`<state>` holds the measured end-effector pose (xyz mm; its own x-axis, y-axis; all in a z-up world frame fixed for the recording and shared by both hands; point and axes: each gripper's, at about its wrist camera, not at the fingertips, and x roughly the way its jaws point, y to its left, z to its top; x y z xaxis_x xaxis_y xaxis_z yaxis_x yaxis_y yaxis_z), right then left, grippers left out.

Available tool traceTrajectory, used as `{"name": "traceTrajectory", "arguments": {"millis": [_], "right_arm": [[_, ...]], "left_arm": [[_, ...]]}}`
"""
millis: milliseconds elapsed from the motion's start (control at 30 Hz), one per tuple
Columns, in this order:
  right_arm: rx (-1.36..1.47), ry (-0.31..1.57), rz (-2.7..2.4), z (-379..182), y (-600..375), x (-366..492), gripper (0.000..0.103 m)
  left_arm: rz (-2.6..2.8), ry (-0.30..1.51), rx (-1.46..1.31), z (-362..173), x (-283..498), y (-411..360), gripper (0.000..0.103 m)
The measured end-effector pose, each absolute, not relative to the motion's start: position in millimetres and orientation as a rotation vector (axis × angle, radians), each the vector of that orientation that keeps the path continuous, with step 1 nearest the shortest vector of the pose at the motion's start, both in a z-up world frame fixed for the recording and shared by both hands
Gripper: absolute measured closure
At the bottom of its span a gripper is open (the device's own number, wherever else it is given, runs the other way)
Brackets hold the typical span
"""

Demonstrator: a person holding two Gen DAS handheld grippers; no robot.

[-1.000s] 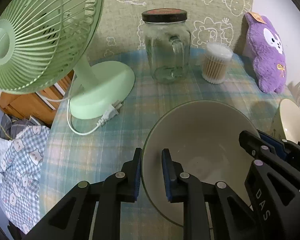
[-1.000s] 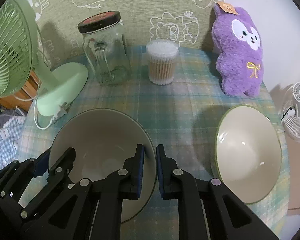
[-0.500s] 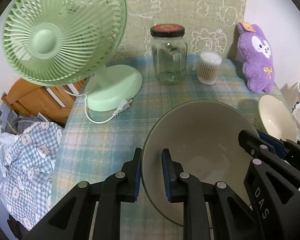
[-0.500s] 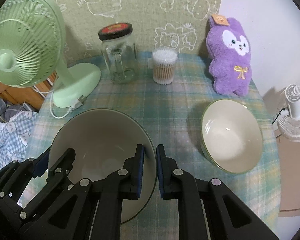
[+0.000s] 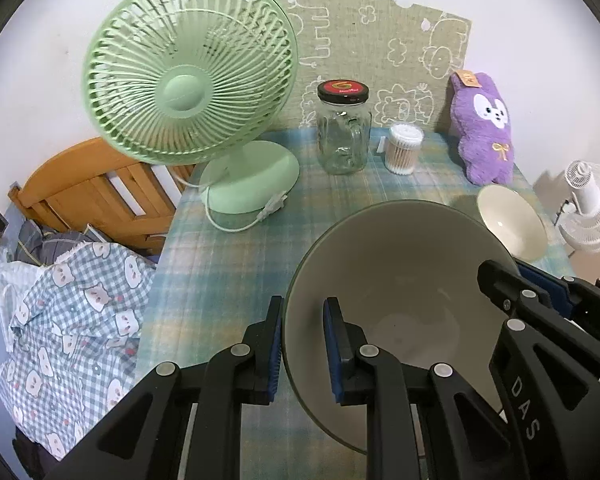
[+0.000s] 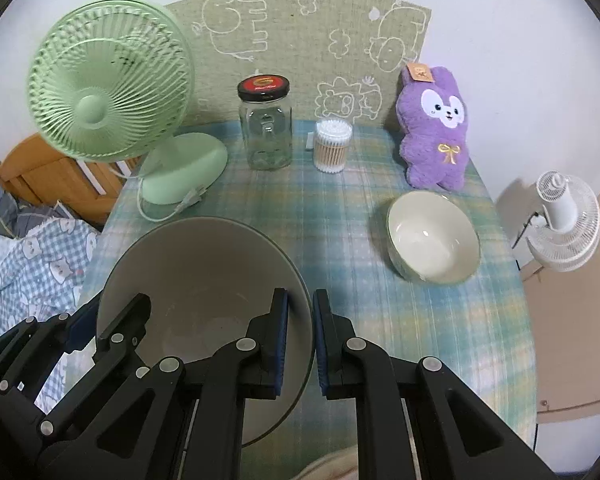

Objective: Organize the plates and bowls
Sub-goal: 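Lift the nested bowls with both grippers and carry them toward the plate stack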

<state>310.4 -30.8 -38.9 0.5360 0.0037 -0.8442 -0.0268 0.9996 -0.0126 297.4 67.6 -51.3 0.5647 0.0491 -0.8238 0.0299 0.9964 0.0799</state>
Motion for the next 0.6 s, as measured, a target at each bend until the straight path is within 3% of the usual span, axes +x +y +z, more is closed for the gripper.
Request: {"name": "traceTrajectory", "arguments": {"millis": [600], "right_arm": [[-0.037,1.034,-0.07,-46.6,9.9,204.1,0.087]], "left_arm": [[-0.084,1.03,0.094,-69.6,204.3,103.3,0.086]]}}
